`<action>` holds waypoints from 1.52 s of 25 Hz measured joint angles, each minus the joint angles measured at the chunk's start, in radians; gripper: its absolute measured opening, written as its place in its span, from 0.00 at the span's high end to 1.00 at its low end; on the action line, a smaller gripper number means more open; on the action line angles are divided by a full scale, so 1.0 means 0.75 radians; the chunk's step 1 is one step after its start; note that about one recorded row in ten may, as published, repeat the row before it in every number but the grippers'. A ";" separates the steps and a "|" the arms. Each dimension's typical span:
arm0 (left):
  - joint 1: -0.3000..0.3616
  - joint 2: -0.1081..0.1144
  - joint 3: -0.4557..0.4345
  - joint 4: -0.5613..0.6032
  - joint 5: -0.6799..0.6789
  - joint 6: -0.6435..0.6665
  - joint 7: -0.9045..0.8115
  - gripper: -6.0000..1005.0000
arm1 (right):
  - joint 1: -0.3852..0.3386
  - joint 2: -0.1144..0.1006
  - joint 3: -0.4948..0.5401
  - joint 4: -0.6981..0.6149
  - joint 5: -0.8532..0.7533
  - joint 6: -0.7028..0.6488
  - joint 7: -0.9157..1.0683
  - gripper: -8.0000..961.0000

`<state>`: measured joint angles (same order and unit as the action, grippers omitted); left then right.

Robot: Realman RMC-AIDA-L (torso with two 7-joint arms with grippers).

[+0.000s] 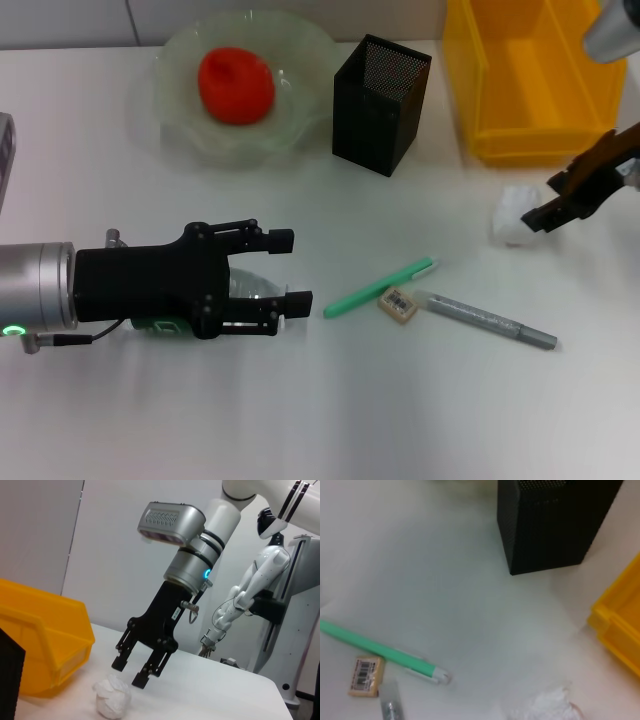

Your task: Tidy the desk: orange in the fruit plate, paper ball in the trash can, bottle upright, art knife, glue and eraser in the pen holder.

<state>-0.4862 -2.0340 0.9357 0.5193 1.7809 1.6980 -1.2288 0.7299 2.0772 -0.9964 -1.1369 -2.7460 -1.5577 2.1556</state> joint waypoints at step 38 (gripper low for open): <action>0.007 0.014 0.000 0.005 0.000 0.015 0.012 0.23 | 0.053 -0.016 0.256 -0.455 0.089 -0.190 0.226 0.42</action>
<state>-0.4812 -2.0235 0.9357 0.5231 1.7810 1.7090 -1.2194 0.7699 2.0655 -0.8047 -1.4782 -2.6792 -1.7001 2.3253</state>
